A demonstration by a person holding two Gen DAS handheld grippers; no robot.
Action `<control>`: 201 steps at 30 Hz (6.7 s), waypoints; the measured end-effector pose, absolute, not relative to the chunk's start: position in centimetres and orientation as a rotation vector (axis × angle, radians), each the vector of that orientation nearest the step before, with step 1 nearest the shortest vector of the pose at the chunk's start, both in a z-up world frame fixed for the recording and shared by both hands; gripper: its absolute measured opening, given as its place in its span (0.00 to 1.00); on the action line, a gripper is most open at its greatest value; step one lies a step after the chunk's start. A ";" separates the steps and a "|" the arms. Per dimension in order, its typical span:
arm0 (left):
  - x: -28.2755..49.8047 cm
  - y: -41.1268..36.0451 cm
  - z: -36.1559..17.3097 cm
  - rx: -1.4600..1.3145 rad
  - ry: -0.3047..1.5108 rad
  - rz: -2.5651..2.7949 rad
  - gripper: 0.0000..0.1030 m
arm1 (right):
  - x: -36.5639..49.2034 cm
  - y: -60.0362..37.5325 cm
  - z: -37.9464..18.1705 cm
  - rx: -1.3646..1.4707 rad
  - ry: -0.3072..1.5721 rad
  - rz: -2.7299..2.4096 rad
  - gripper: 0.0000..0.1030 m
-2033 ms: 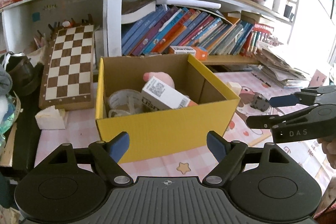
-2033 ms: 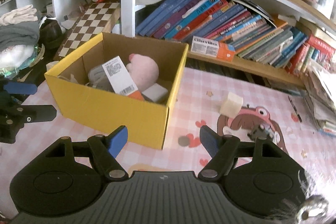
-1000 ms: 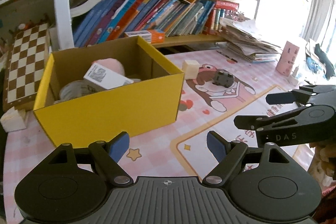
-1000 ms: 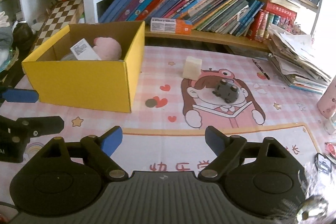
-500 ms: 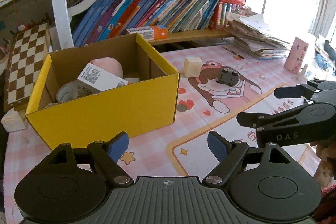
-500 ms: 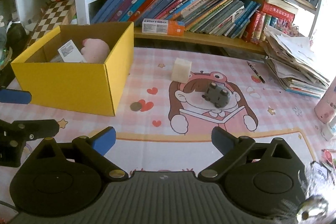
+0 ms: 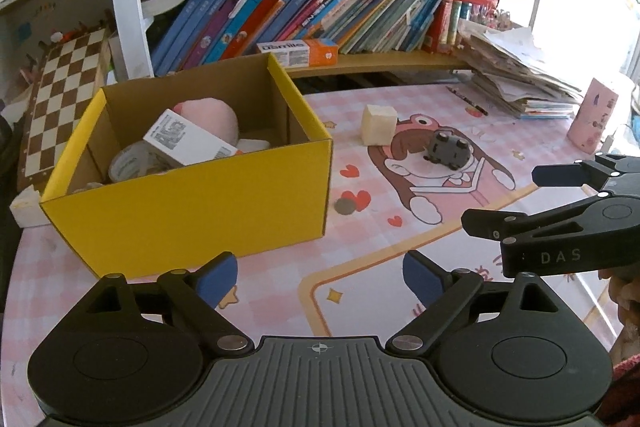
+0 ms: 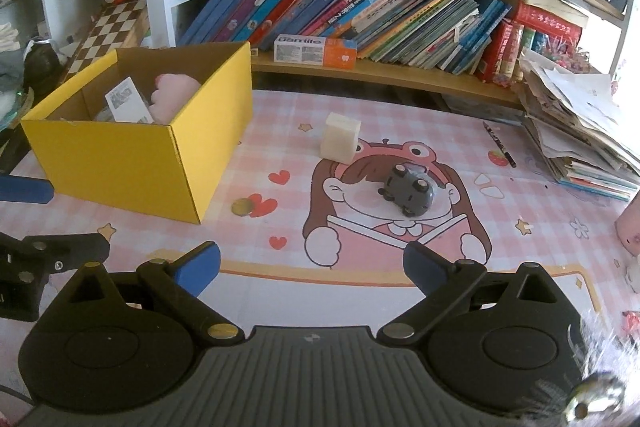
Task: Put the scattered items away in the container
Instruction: 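Move the left tool toward the white cube eraser while the right tool approaches the grey toy car, then close the left tool on the white cube while the right tool grasps the grey toy car, then carry the white cube with the left tool while the right tool carries the toy car to the box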
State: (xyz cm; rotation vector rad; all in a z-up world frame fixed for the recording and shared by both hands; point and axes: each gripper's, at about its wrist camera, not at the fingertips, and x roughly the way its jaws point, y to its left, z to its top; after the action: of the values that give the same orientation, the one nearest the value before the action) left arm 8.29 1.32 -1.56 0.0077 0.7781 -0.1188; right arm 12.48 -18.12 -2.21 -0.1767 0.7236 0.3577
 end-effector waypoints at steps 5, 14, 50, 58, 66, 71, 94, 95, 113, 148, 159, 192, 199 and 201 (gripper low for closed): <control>8.5 -0.4 -1.6 0.008 0.781 -0.092 0.91 | 13.1 -19.8 -2.3 -0.174 0.723 0.380 0.96; 8.8 -3.5 -1.8 0.009 0.789 -0.055 0.91 | 13.9 -23.0 -2.9 -0.171 0.741 0.413 0.97; 13.1 -11.5 -0.3 0.074 0.719 -0.066 0.91 | 18.1 -31.0 -4.1 -0.156 0.735 0.438 0.96; 16.4 -12.1 0.8 0.082 0.665 -0.079 0.91 | 20.1 -30.0 -4.7 -0.171 0.735 0.473 0.90; 19.7 -12.6 0.3 0.062 0.667 -0.089 0.91 | 22.2 -29.0 -5.2 -0.185 0.734 0.507 0.89; 21.7 -12.7 -0.5 0.044 0.685 -0.079 0.91 | 23.4 -28.7 -5.8 -0.188 0.740 0.519 0.89; 31.8 -12.0 -6.8 0.004 0.782 0.045 0.86 | 29.4 -25.8 -8.9 -0.221 0.758 0.584 0.83; 32.1 -12.0 -7.1 0.003 0.788 0.047 0.85 | 29.6 -25.8 -9.1 -0.222 0.762 0.584 0.83; 33.7 -11.7 -9.7 -0.010 0.807 0.046 0.39 | 30.9 -25.5 -10.8 -0.214 0.824 0.560 0.45; 16.8 -10.3 -3.7 -0.086 0.789 -0.069 0.32 | 20.3 -29.7 -6.8 -0.178 0.857 0.567 0.42; 12.1 -9.4 -3.2 -0.070 0.790 -0.064 0.32 | 17.0 -29.3 -6.3 -0.189 0.862 0.597 0.36; 6.5 0.9 -2.2 -0.095 0.775 -0.207 0.32 | 9.6 -20.2 -3.9 -0.208 0.846 0.489 0.34; 5.6 4.3 -1.6 -0.094 0.752 -0.223 0.32 | 8.3 -16.8 -3.4 -0.208 0.838 0.479 0.34; 5.3 5.2 -1.4 -0.092 0.745 -0.225 0.32 | 8.0 -15.8 -3.3 -0.206 0.835 0.478 0.34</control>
State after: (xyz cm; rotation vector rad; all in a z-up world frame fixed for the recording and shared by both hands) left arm 5.32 5.21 -1.45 -0.0917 0.7452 -0.2249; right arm 7.96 -15.78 -3.32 -0.2064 0.8352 0.4775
